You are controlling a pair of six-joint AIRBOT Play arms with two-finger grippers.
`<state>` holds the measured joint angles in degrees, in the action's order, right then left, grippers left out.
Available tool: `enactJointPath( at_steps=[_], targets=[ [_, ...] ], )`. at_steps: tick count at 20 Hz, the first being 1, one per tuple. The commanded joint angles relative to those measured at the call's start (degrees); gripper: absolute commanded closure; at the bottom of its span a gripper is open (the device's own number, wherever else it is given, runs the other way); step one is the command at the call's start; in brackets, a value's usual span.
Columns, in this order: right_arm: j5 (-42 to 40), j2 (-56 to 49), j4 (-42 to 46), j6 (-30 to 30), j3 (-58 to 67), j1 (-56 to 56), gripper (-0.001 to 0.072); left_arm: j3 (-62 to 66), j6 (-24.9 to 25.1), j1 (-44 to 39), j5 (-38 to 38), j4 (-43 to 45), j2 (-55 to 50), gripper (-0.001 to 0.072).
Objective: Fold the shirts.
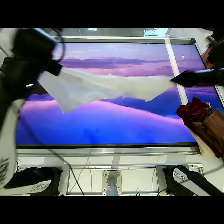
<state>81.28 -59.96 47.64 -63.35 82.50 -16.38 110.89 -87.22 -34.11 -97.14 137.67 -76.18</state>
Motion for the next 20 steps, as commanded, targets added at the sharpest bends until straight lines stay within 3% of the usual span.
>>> enactJointPath(
  at_steps=[1,5,9,15,20],
  targets=[
    [-1.5,11.3,0.4,-1.6,7.8,-1.2,0.0683,2.6,-0.2,-3.0,4.4,0.8,9.2,0.0698],
    [-8.0,17.1,3.6,-3.1,14.5,-1.2,0.0684,3.6,-5.2,-5.0,19.4,-0.5,16.3,0.0699],
    [-13.2,13.0,3.5,-4.8,14.9,-1.1,0.0684,3.3,-5.1,-4.8,22.4,-1.3,12.7,0.0699],
    [-15.1,-10.2,1.7,-6.3,14.9,-1.0,0.0684,3.3,-3.9,6.1,21.0,-2.0,-7.2,0.07],
    [-24.4,-29.2,-1.5,-6.3,14.9,2.3,0.068,3.3,-5.2,14.4,28.6,-11.2,-24.4,0.0697]
  ],
)
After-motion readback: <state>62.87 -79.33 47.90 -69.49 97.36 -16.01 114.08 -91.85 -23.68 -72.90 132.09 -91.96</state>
